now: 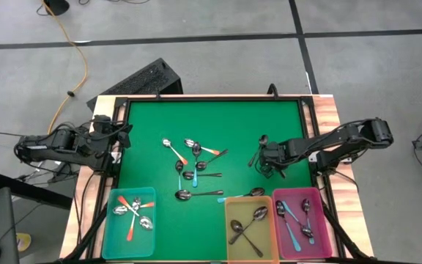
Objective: Sort silverware by color (type)
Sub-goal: Put the black spoon into the orange bin
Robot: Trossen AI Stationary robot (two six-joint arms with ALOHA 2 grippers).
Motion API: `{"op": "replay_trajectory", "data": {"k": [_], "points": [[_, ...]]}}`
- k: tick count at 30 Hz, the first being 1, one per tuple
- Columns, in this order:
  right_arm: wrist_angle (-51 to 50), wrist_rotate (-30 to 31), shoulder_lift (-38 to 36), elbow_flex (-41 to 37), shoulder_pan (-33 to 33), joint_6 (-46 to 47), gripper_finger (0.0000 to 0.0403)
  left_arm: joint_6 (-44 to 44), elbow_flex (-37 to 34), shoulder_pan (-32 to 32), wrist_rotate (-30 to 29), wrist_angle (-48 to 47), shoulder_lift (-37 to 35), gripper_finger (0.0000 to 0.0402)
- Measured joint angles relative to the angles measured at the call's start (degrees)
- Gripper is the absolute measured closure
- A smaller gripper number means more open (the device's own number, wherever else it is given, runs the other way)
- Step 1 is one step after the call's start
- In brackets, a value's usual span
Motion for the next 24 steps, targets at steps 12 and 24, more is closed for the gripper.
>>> {"op": "replay_trajectory", "data": {"k": [12, 24], "points": [[0.57, 5.77, 0.09, 4.19, -3.42, -6.34, 0.0394, 0.03, 0.00, 0.00, -2.45, 1.04, 0.00, 0.0296], [15.07, 13.93, 0.07, 9.45, -4.91, -20.26, 0.0395, 0.61, 0.00, 0.00, -3.28, 3.72, 0.00, 0.0296]]}}
